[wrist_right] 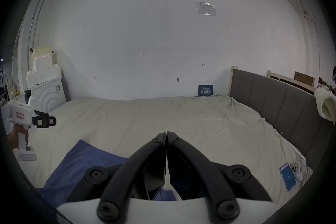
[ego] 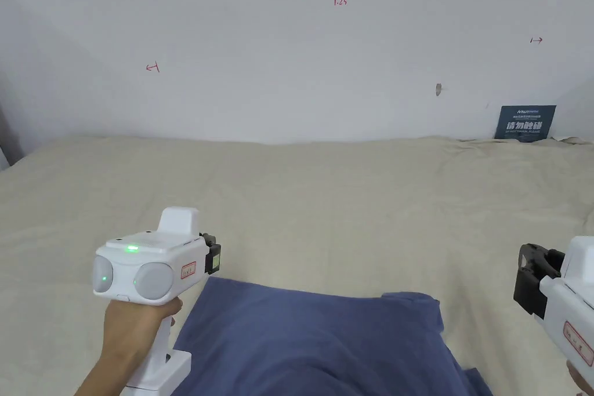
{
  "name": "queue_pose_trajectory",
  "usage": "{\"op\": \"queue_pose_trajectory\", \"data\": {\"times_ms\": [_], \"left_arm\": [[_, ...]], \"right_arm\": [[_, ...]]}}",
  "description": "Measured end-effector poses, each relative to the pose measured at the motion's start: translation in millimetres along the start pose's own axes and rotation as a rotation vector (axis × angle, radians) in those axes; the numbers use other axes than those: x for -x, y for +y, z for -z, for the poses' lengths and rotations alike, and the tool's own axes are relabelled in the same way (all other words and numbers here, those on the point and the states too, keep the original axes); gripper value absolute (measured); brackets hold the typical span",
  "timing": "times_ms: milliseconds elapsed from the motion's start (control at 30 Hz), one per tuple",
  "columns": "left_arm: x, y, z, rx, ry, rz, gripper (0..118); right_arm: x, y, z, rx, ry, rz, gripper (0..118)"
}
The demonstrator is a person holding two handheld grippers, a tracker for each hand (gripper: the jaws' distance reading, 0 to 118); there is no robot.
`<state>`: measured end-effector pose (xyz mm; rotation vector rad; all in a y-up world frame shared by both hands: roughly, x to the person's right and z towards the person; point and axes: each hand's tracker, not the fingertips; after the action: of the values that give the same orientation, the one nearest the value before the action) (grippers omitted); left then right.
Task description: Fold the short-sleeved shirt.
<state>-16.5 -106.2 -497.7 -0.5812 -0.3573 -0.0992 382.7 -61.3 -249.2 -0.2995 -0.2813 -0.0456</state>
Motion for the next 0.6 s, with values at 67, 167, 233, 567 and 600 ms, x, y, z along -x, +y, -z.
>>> {"op": "queue_pose_trajectory", "data": {"times_ms": [67,167,233,567,600], "left_arm": [[3,6,28,0.042,-0.005,-0.009,0],[9,11,72,0.126,-0.005,-0.004,0],[13,11,106,0.205,0.0,-0.003,0],[31,-17,201,0.441,0.062,0.005,72],[32,-21,203,0.458,0.061,-0.006,90]], "right_arm": [[2,0,12,0.005,0.004,-0.001,1],[5,-1,30,0.016,0.008,-0.005,1],[7,-4,41,0.026,0.01,-0.009,1],[7,-22,72,0.104,0.012,-0.062,1],[6,-23,74,0.111,0.012,-0.066,1]]}}
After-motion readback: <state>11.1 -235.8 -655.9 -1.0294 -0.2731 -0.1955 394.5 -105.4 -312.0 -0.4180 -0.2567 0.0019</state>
